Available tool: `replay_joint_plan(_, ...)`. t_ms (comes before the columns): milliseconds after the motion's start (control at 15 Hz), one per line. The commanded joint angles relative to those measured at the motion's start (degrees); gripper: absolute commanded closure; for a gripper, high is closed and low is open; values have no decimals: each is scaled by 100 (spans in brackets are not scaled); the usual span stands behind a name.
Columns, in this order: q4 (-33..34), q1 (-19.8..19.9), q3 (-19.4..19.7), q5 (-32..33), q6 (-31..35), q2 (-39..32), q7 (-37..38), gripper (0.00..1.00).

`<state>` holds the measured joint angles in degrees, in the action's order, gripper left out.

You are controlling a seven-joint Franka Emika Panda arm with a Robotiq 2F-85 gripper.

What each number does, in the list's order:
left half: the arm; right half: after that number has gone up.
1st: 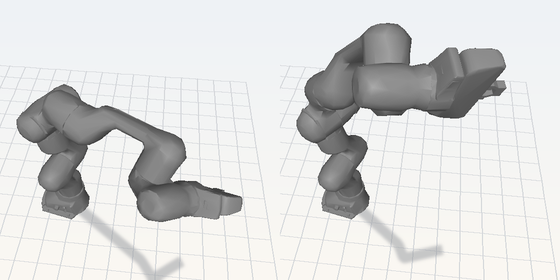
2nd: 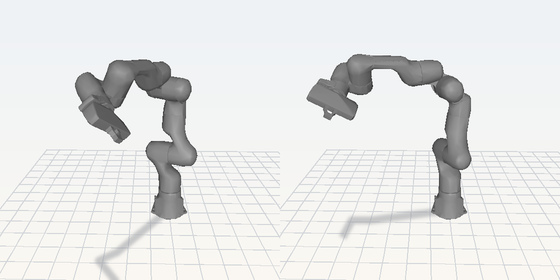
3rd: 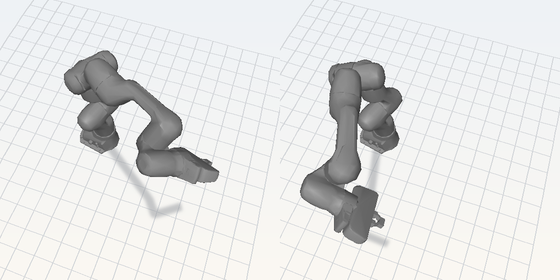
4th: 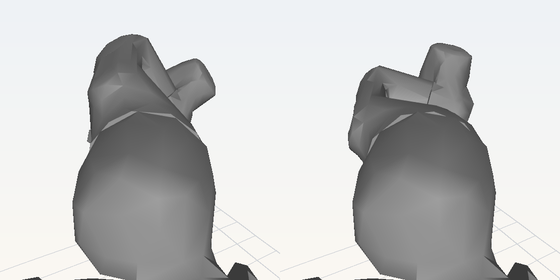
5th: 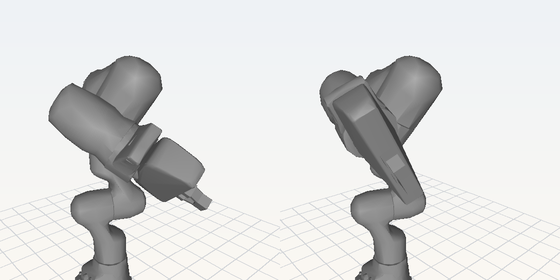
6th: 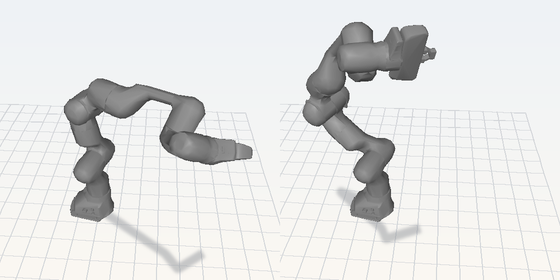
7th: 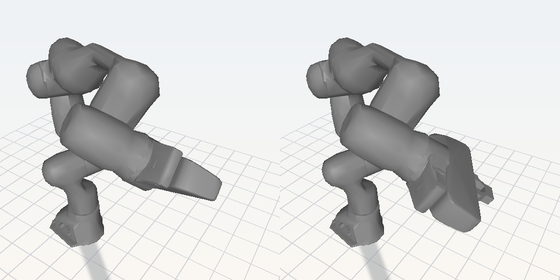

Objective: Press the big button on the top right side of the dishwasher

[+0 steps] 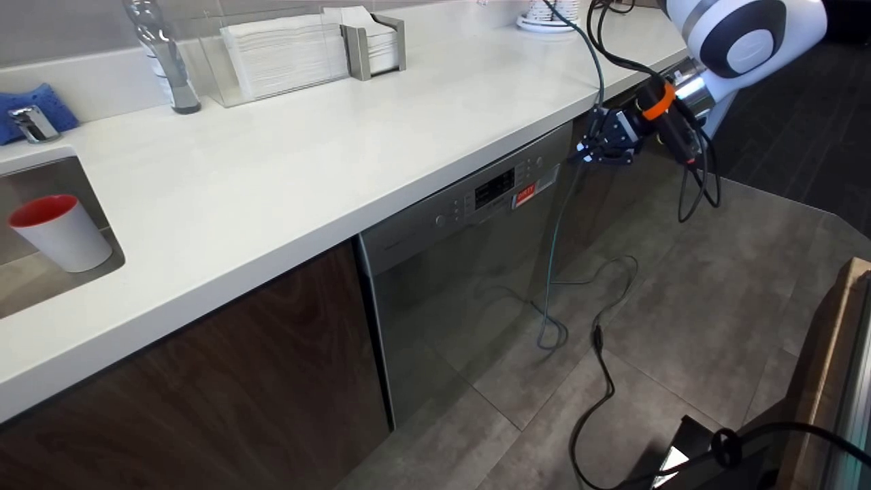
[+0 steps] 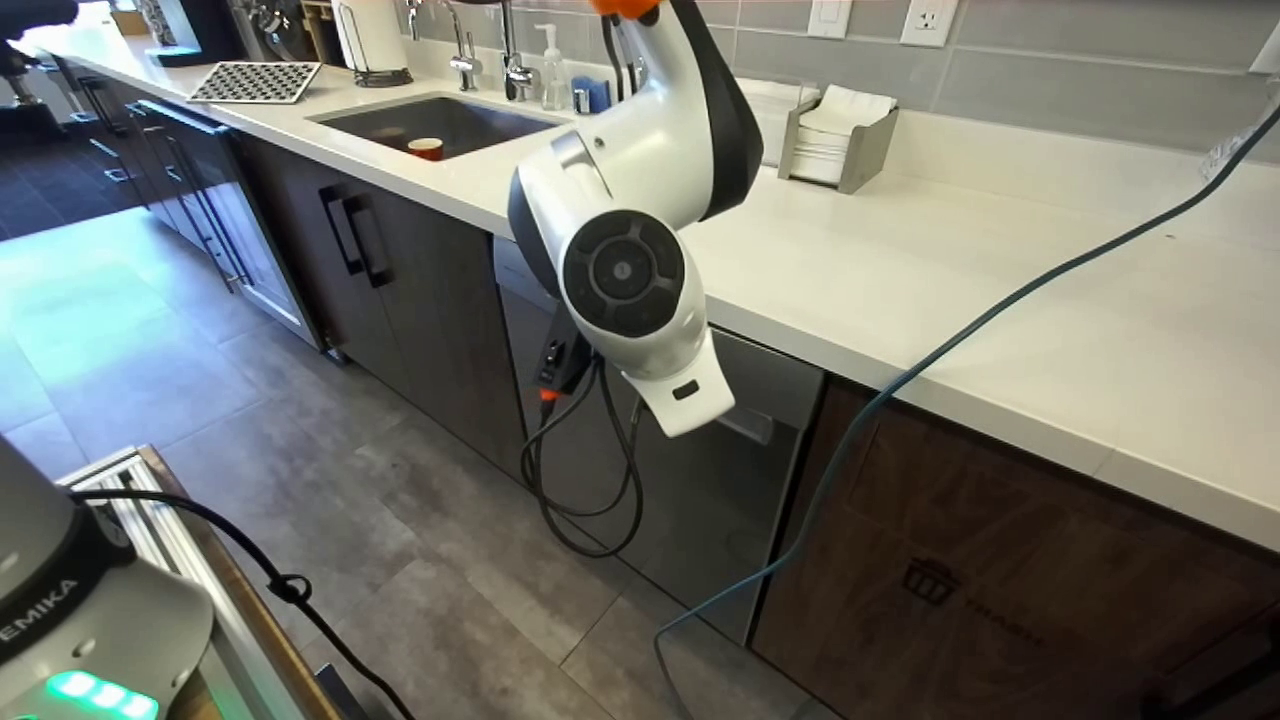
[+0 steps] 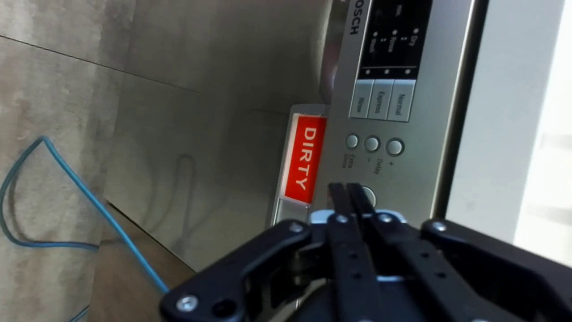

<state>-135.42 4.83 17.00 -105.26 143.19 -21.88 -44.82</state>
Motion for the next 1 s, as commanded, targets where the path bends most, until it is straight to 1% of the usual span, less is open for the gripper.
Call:
replay_joint_plan(0,285,182,-181,-365,-251,-323,-106,100)
replay_joint_plan(467,628,208,-190,-844,-553,-675,-146,100)
replay_joint_plan(933,936,173,-172,-1073,-560,-1011,-153,100)
